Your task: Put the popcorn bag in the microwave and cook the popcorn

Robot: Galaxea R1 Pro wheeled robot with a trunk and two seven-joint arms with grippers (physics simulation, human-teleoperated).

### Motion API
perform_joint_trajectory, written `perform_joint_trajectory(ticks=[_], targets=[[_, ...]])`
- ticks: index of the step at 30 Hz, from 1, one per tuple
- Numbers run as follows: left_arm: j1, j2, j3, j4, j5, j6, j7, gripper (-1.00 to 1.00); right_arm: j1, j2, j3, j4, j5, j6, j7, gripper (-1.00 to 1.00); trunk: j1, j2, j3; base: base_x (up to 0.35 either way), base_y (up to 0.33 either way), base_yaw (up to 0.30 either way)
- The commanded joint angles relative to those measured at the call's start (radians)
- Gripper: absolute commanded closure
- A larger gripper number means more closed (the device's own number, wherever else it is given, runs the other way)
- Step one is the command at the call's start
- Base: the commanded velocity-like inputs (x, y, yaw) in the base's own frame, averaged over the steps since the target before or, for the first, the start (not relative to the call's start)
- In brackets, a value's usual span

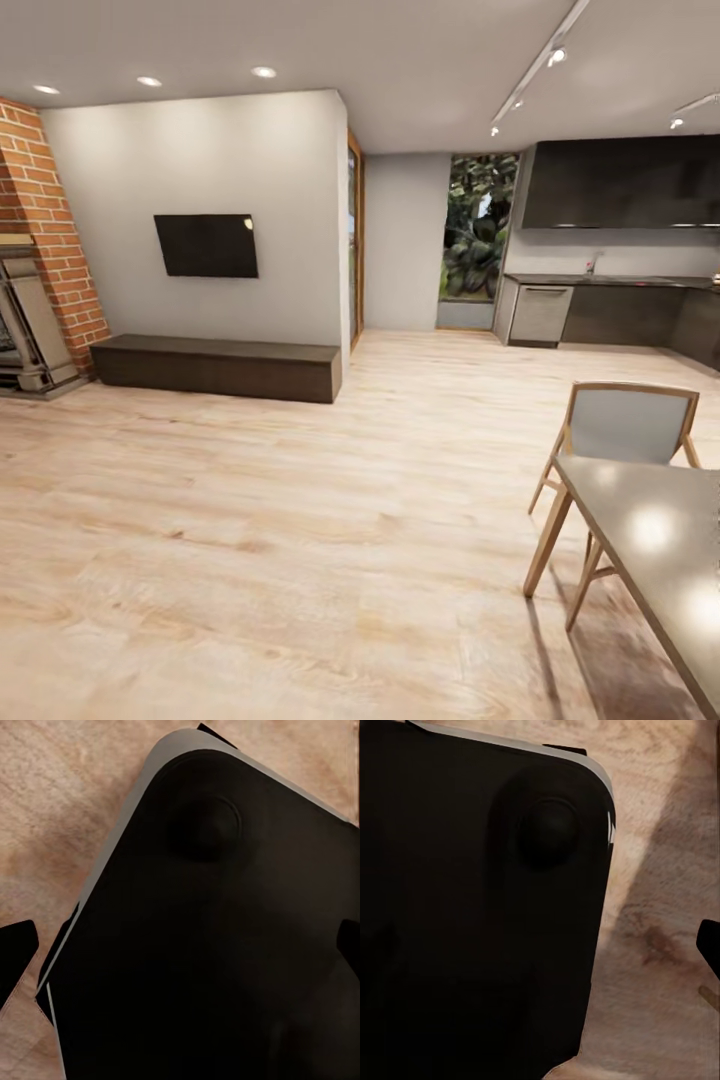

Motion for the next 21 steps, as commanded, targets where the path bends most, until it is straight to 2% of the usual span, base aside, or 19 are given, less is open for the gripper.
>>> perform_joint_trajectory(ticks=[1,7,21], targets=[[0.0,0.0,0.002,-0.001,0.001,0.0,0.0,-1.0,0.0,0.0,0.0,0.0,0.01,-0.002,-0.001,-1.0,0.001,0.0,-0.001,0.34,0.018,-0.244],[0.0,0.0,0.001,-0.001,0.001,0.0,0.0,-1.0,0.0,0.0,0.0,0.0,0.01,-0.002,-0.001,-1.0,0.001,0.0,-0.001,0.341,0.005,-0.235],[0.0,0.0,0.0,-0.001,0.0,0.0,0.0,-1.0,0.0,0.001,-0.002,0.0,0.007,0.0,-0.001,-1.0,0.001,0.0,-0.001,0.341,0.0,-0.007]])
